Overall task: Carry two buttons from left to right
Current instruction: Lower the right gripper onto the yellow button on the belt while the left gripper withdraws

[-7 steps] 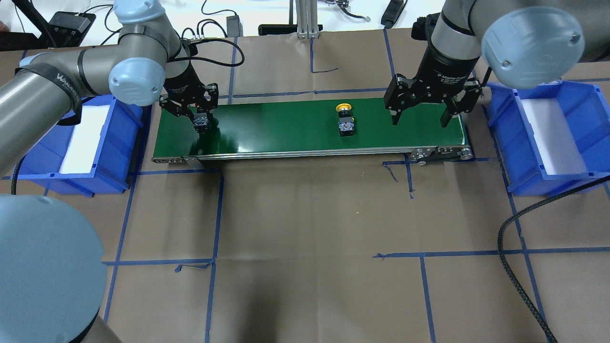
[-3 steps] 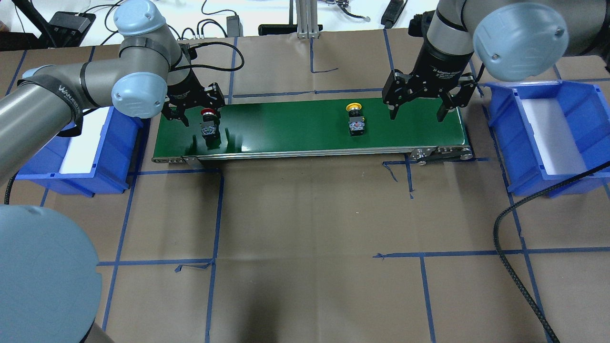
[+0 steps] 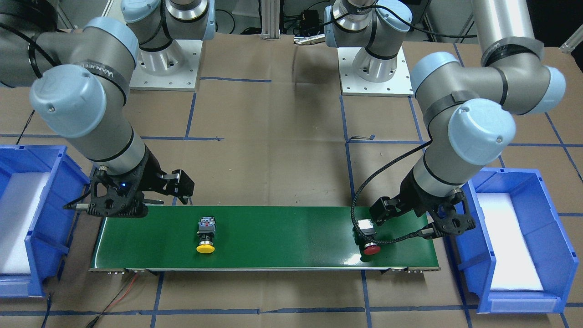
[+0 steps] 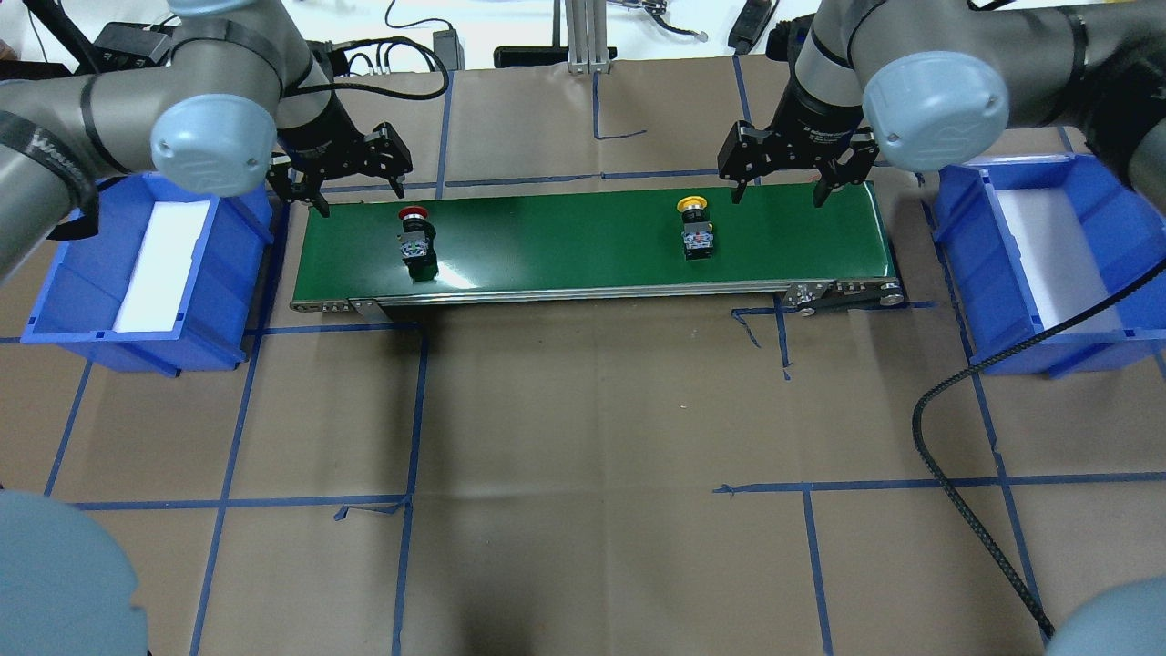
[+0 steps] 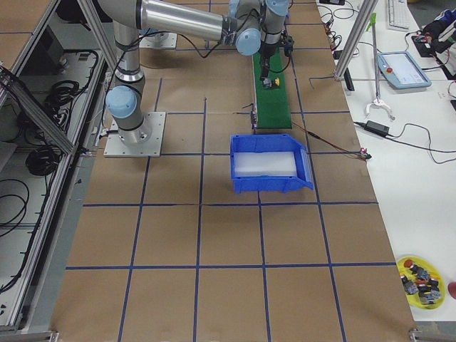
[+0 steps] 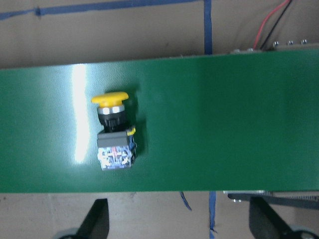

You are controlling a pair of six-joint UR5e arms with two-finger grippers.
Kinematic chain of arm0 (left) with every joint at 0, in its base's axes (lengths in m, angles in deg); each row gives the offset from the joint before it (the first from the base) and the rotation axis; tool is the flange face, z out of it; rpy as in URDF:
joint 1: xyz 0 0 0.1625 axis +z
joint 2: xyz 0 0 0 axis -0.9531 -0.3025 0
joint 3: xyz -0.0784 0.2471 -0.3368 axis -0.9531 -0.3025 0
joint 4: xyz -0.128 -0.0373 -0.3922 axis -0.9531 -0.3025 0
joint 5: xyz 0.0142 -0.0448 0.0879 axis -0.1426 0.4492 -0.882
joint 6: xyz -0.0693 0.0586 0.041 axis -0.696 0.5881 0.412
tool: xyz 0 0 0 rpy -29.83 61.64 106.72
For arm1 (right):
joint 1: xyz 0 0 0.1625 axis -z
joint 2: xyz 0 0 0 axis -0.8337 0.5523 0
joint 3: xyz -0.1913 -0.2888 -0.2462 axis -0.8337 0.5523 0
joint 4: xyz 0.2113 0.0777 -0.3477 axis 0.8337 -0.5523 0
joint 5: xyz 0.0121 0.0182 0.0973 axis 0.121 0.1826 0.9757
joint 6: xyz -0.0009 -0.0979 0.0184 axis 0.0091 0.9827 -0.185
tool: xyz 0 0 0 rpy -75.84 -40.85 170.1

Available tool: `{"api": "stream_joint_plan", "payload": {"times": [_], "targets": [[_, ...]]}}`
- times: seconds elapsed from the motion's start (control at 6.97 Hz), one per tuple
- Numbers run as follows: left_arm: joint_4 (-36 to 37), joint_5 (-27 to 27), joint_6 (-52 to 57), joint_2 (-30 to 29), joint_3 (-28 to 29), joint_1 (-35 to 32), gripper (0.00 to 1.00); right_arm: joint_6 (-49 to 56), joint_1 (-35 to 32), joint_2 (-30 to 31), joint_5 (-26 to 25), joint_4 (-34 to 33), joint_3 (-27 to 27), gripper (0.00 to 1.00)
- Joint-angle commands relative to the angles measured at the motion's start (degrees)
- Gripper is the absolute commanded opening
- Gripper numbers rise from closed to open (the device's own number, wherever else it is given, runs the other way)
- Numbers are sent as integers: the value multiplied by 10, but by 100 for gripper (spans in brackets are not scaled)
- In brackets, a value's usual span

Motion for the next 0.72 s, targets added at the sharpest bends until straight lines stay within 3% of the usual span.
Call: {"api": "stream_joint_plan", "payload": {"times": [0.0,0.57], "targets": [[-102,1,1,51,30,-5,100,-3,0,-54,1,-71,7,100],[-149,3,1,135,0,-24,100,-3,-2,-61,0,-69,-14,100]]}}
